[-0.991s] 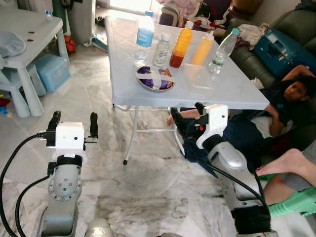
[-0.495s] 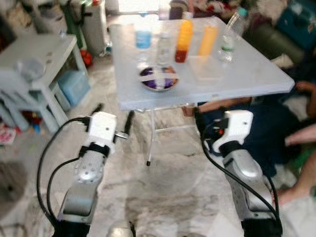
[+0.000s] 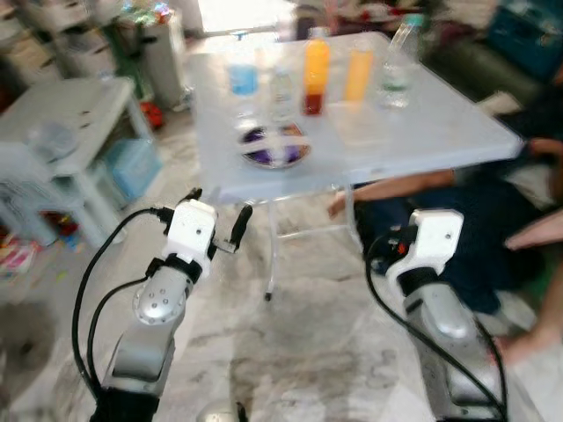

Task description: Restocking fridge

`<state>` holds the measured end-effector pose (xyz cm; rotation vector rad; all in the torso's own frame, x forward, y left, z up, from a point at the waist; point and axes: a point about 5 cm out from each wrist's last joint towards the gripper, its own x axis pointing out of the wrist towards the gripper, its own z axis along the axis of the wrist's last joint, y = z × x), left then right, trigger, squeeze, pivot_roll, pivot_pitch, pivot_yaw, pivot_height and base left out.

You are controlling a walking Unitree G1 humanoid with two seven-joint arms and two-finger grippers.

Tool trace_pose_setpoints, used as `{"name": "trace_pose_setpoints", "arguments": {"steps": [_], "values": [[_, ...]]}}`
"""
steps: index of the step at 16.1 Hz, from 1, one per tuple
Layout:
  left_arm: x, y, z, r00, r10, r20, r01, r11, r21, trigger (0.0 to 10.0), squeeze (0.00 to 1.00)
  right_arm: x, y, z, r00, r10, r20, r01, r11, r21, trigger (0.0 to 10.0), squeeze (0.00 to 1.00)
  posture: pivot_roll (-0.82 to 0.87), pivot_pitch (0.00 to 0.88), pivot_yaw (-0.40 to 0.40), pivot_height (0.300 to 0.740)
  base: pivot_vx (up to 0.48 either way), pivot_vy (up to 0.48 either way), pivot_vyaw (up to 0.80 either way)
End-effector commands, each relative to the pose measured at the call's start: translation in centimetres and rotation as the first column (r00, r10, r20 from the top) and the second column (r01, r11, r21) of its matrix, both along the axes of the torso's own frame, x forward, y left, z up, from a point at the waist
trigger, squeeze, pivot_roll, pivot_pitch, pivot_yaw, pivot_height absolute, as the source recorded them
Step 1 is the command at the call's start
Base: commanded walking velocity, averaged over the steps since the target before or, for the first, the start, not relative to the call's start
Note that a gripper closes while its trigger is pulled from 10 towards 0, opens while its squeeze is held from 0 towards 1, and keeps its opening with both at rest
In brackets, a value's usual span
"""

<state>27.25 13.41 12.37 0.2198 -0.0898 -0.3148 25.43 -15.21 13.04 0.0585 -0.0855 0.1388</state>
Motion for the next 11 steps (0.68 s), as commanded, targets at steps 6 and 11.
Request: {"name": "trace_pose_setpoints", "arguments": {"steps": [6,11], "values": [[-0.62,-0.54,0.59,0.999,-0.037,0.005,0.037,0.999,0.029,10.0,0.0,0.21,1.34,0.68,1.0,0.028,0.009,-0.028,0.999,0.026,10.0,0.0,-0.03,0.018,0.036,0.74,0.38,0.125,0.47],[-0.51,-0.78,0.69,0.999,-0.041,-0.001,0.041,0.999,0.021,10.0,0.0,0.25,0.86,0.58,1.0,0.006,-0.001,-0.006,1.0,0.029,10.0,0.0,-0.04,0.018,0.035,0.74,0.323,0.0,0.0]]}}
